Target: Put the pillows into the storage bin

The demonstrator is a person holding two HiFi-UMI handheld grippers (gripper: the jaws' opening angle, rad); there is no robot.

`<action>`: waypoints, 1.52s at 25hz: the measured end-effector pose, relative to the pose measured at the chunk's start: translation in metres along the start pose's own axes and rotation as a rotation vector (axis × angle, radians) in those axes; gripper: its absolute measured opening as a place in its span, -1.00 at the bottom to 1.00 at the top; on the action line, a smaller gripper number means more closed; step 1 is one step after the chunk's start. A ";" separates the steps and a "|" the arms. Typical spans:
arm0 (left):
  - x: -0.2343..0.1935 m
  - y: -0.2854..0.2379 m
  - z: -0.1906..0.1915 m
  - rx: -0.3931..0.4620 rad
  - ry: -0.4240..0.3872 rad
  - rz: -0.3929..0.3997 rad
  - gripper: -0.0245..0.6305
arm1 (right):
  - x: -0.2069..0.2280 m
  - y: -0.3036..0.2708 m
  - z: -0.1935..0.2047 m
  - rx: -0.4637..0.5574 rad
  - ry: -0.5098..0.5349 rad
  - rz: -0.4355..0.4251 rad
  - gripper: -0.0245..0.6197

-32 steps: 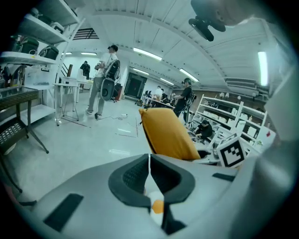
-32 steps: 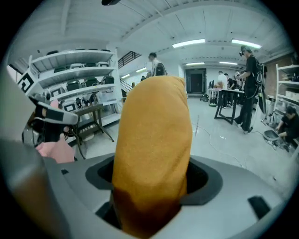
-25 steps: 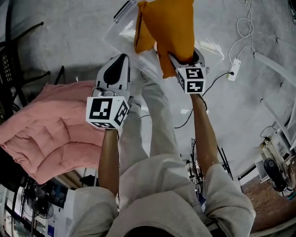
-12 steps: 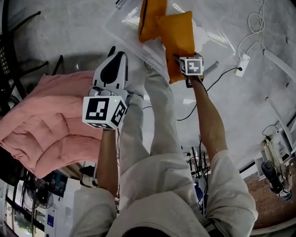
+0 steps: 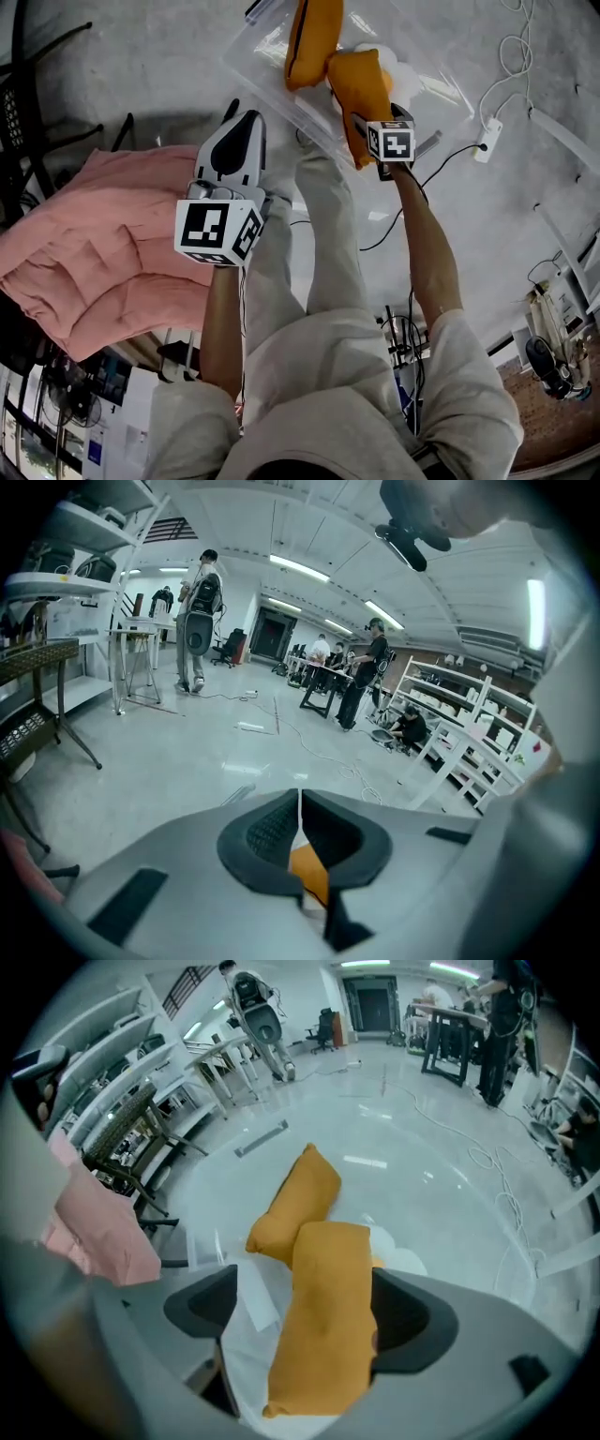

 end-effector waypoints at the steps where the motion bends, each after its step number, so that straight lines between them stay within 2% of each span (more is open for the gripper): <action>1: 0.001 0.004 -0.003 0.003 0.001 -0.001 -0.87 | -0.007 0.008 -0.009 0.037 0.020 -0.012 0.44; 9: -0.008 0.054 -0.038 0.040 0.000 -0.050 -0.88 | -0.090 0.093 -0.086 0.299 0.195 -0.105 0.05; 15: -0.020 0.102 -0.081 0.089 -0.009 -0.108 -0.87 | -0.161 0.178 -0.169 0.493 0.306 -0.165 -0.46; 20: -0.019 0.147 -0.124 0.129 -0.023 -0.140 -0.87 | -0.202 0.245 -0.226 0.591 0.344 -0.153 -0.91; 24: -0.018 0.180 -0.164 0.180 -0.047 -0.171 -0.87 | -0.229 0.284 -0.263 0.636 0.397 -0.203 -0.93; 29: -0.014 0.243 -0.203 0.213 -0.053 -0.221 -0.88 | -0.268 0.334 -0.278 0.639 0.442 -0.258 -0.93; 38: -0.039 0.384 -0.227 0.328 -0.017 -0.447 -0.88 | -0.382 0.385 -0.309 0.693 0.610 -0.426 -0.93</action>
Point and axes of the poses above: the fingertips, and each gripper's own axes: y backward along the fingers, x to its right, z out of its underside, the point moved 7 cm from there along y, backward along the fingers, and after that the axes turned 14 degrees about x, right-handed, at the moved point
